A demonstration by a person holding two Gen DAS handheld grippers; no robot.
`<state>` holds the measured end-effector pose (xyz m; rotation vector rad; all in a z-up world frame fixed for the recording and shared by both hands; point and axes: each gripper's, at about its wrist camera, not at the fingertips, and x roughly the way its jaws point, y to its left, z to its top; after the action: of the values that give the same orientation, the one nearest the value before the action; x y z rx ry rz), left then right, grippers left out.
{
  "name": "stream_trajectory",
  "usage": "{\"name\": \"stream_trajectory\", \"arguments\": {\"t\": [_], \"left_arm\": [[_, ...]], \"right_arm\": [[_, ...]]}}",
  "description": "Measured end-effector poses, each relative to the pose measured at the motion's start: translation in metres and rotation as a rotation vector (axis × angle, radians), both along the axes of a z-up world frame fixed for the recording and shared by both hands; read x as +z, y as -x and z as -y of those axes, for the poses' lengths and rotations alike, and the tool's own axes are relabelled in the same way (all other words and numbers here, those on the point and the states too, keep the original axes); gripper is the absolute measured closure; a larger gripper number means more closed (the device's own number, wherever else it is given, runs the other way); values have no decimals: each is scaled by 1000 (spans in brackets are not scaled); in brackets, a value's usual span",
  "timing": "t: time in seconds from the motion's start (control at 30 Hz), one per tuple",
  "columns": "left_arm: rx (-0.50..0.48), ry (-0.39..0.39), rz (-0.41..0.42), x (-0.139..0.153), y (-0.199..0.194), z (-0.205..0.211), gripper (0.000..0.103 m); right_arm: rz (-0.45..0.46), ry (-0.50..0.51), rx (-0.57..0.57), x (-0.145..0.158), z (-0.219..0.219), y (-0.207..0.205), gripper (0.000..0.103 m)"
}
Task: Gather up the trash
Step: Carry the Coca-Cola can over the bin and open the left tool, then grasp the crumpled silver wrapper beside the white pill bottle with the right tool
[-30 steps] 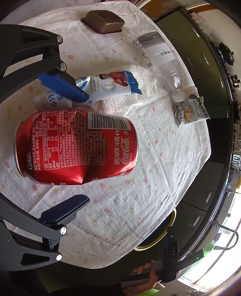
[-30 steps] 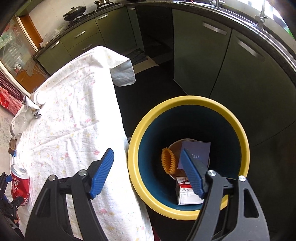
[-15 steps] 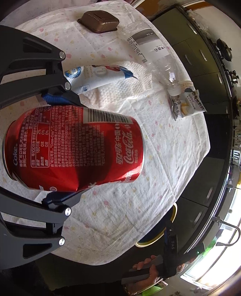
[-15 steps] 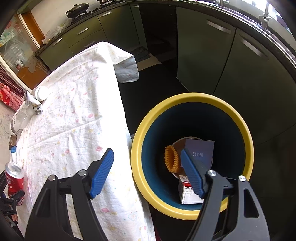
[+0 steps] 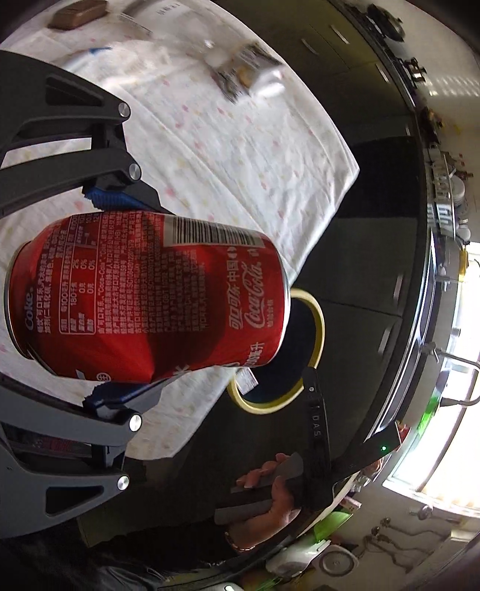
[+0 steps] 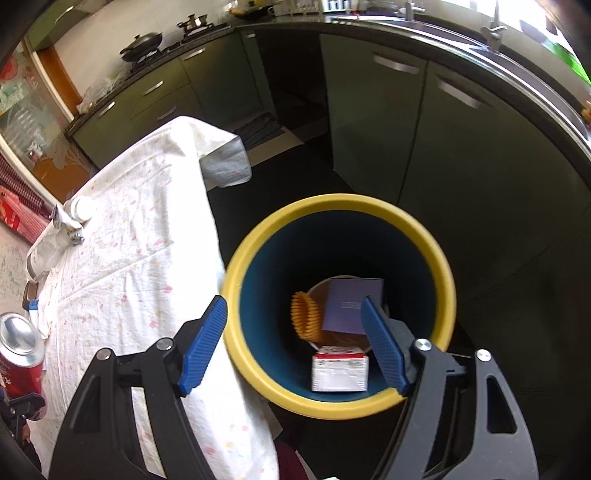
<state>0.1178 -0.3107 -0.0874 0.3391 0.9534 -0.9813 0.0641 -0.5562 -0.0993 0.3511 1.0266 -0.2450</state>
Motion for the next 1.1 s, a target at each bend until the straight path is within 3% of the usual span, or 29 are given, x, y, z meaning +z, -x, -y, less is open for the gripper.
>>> {"name": "stream_trajectory", "arguments": {"t": [0.27, 0.37, 0.43, 0.5, 0.6, 0.7, 0.87, 1.1], "left_arm": [[-178, 16, 33, 1, -14, 162, 32], [-176, 14, 23, -9, -29, 203, 31], [-150, 8, 28, -16, -40, 218, 19], [-114, 12, 35, -17, -47, 218, 17], [-70, 45, -4, -12, -52, 196, 17], [-31, 104, 13, 3, -45, 150, 14], [55, 232, 92, 30, -18, 34, 5], [233, 244, 173, 25, -4, -113, 5]], "right_arm": [[-10, -9, -95, -2, 43, 37, 32], [-21, -11, -128, -3, 54, 48, 32], [-24, -8, -144, -3, 58, 52, 31], [-24, -1, -152, -3, 61, 56, 30], [-26, -1, -144, -5, 60, 54, 30], [-33, -9, -108, -9, 53, 44, 30], [-33, -22, -10, -9, 25, 12, 30], [-2, -27, 250, 8, -66, -64, 30]]}}
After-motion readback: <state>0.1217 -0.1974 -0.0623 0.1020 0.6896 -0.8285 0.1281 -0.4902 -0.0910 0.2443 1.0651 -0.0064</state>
